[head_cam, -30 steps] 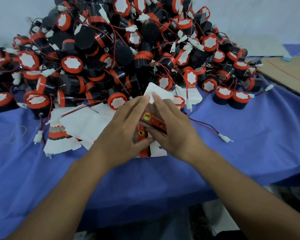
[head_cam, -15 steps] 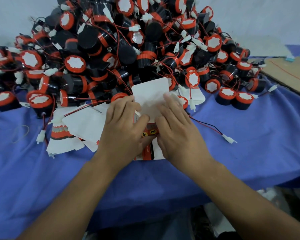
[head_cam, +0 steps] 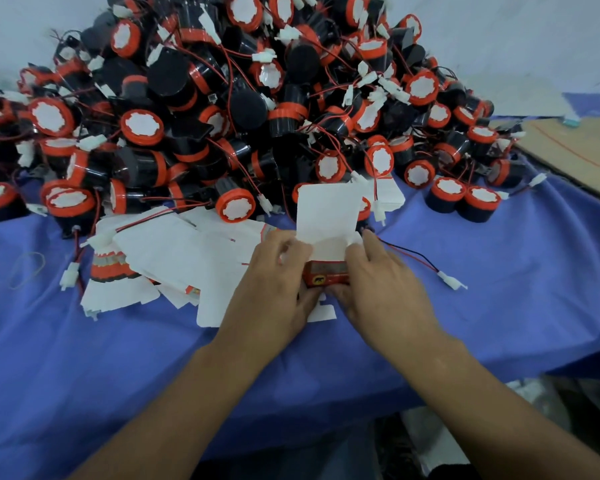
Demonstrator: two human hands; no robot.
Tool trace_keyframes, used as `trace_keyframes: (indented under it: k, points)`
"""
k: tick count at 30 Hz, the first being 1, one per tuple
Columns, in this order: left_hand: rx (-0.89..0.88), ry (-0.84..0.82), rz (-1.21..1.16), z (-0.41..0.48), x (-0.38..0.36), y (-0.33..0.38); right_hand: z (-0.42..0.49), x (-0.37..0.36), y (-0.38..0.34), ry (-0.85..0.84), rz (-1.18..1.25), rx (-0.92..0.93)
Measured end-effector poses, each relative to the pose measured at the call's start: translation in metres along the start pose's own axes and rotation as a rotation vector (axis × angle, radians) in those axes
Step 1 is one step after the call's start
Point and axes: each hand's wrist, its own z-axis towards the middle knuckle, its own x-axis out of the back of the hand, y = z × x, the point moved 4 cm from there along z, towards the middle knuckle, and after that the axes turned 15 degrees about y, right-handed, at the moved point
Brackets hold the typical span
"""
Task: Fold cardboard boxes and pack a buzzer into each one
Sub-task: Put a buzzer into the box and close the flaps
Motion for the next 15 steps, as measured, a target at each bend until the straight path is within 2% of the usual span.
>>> trace_keyframes:
  k: [4, 7, 9, 12, 15]
  points:
    - [0.127, -0.04, -0.18, 0.0, -0.001, -0.01, -0.001, 0.001, -0.001, 0.015, 0.064, -0.003]
    - [0.188, -0.078, -0.228, 0.002, 0.002, -0.017, 0.001, 0.011, 0.005, 0.085, 0.208, 0.014]
    - [0.204, -0.087, -0.233, 0.005, 0.006, -0.022, 0.01, 0.018, 0.018, 0.126, 0.339, -0.063]
    - [0.227, -0.115, -0.216, 0.007, 0.012, -0.029, 0.032, 0.016, 0.049, 0.196, 0.602, -0.308]
    - [0.302, -0.153, -0.202, 0.005, 0.017, -0.038, 0.051, -0.004, 0.061, 0.212, 0.594, -0.299]
